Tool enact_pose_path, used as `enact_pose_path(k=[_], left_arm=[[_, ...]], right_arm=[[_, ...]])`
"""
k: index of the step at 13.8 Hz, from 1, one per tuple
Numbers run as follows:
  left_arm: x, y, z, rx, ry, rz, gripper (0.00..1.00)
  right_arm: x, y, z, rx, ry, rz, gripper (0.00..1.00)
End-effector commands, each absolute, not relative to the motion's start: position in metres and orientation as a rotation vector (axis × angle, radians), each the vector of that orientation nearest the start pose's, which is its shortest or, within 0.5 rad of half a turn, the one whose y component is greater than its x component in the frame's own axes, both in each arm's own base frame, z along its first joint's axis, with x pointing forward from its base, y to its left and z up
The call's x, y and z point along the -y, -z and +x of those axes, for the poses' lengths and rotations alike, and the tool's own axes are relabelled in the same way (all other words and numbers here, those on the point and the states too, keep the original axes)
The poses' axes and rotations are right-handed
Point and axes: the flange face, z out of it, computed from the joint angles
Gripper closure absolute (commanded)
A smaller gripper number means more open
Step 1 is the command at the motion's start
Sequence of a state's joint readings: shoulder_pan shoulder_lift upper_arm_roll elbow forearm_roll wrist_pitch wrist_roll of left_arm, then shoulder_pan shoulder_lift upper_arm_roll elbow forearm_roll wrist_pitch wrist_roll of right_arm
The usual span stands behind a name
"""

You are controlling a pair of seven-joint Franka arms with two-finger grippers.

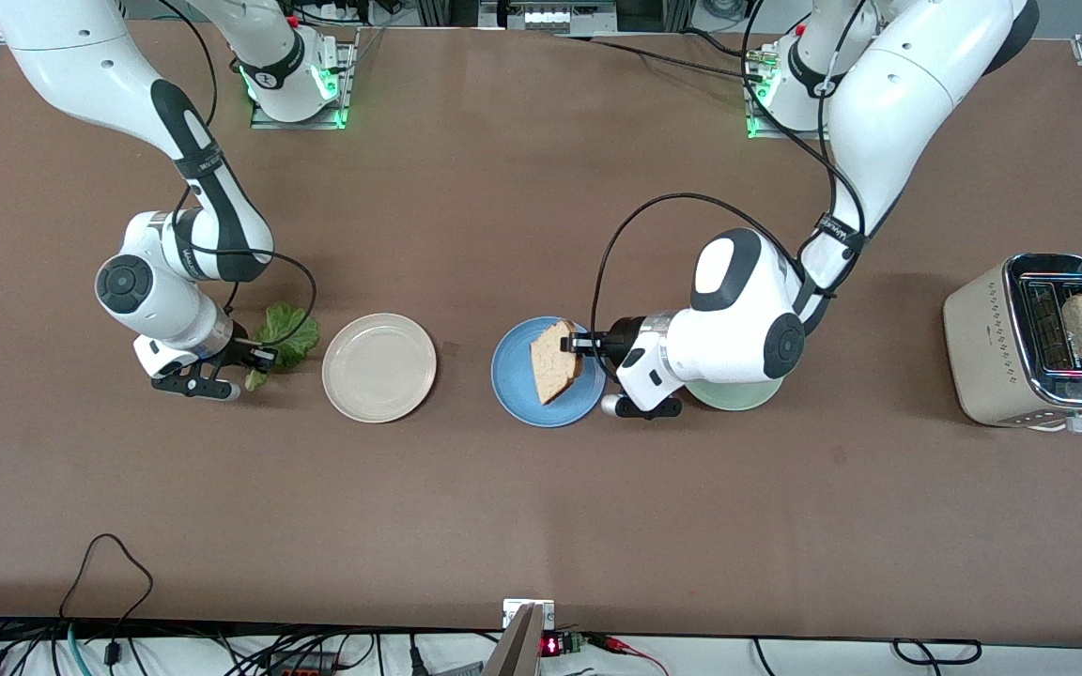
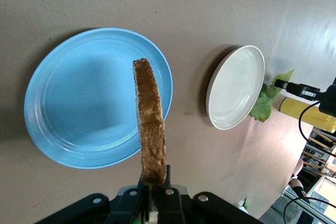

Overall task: Make sandwich in blue plate with both arms
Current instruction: 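Lower the toast onto the blue plate while the right gripper lifts lettuce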

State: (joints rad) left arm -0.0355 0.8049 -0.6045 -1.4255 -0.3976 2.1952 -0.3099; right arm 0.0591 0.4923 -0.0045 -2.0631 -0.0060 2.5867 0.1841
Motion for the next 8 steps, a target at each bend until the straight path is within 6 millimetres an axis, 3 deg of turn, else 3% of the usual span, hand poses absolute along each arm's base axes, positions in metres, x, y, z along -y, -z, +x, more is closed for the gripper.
enact_pose_path(k=[1,4,8], left_arm=[[0.390,-0.292,0.629,-0.064,0.334,2.387,0.99],[0.396,-0.270,0.624,-0.060,0.375,2.385,0.99],[0.406,-0.267,0.619,-0.029,0.373,2.375,0.99]], right_arm=[[-0.031,-0.193,0.598,-0.162,0.037,-3.142,0.95],[-0.030,-0.192,0.597,-0.162,0.023,-3.143,0.95],[-0.031,-0.201,0.594,-0.163,-0.071,-3.150,0.95]])
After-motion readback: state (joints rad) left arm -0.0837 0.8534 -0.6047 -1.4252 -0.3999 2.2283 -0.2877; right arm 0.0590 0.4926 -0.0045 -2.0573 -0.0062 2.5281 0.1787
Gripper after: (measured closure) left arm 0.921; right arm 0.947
